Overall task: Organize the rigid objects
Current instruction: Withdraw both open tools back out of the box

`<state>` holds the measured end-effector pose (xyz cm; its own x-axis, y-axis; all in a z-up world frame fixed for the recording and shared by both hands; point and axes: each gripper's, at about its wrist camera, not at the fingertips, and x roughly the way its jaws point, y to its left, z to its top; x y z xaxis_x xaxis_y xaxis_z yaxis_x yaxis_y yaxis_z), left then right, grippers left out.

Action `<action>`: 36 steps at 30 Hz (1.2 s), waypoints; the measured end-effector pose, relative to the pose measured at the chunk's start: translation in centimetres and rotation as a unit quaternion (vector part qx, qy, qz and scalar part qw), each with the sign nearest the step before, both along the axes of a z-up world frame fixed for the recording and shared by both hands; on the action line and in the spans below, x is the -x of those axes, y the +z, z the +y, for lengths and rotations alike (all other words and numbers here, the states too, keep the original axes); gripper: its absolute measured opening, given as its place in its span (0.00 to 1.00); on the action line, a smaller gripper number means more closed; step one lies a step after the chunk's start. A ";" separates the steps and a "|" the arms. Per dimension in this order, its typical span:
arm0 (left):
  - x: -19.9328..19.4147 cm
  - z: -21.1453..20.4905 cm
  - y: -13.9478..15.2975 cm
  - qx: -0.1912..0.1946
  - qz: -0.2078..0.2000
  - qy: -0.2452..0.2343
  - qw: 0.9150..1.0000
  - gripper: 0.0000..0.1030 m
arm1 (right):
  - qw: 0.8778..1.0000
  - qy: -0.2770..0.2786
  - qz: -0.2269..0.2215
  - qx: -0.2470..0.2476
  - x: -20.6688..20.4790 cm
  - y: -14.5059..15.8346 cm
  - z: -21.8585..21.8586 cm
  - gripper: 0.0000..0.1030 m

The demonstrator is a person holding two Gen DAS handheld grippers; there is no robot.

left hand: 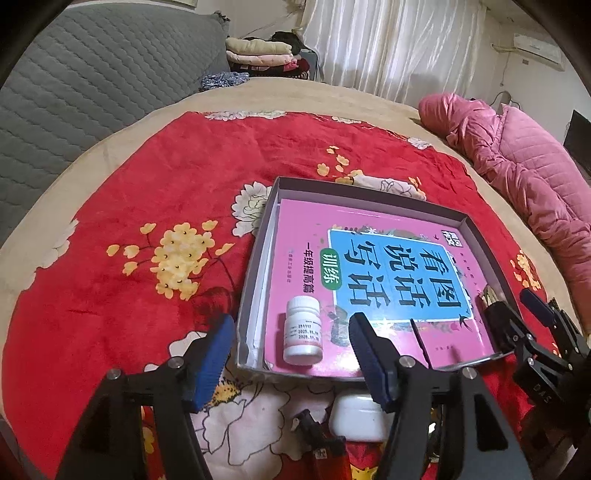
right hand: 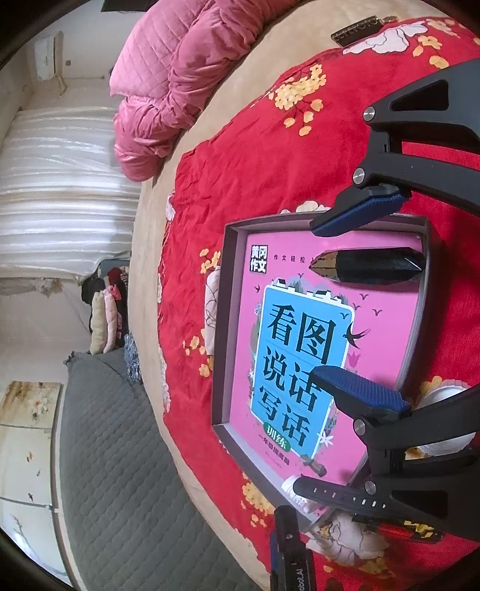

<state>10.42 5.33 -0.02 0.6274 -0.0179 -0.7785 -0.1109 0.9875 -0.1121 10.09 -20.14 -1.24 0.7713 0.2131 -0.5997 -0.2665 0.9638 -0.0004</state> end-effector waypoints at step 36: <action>3.3 -1.1 2.1 0.004 -0.011 -0.022 1.000 0.63 | 0.999 0.018 -0.029 0.002 5.4 3.2 -0.5 0.75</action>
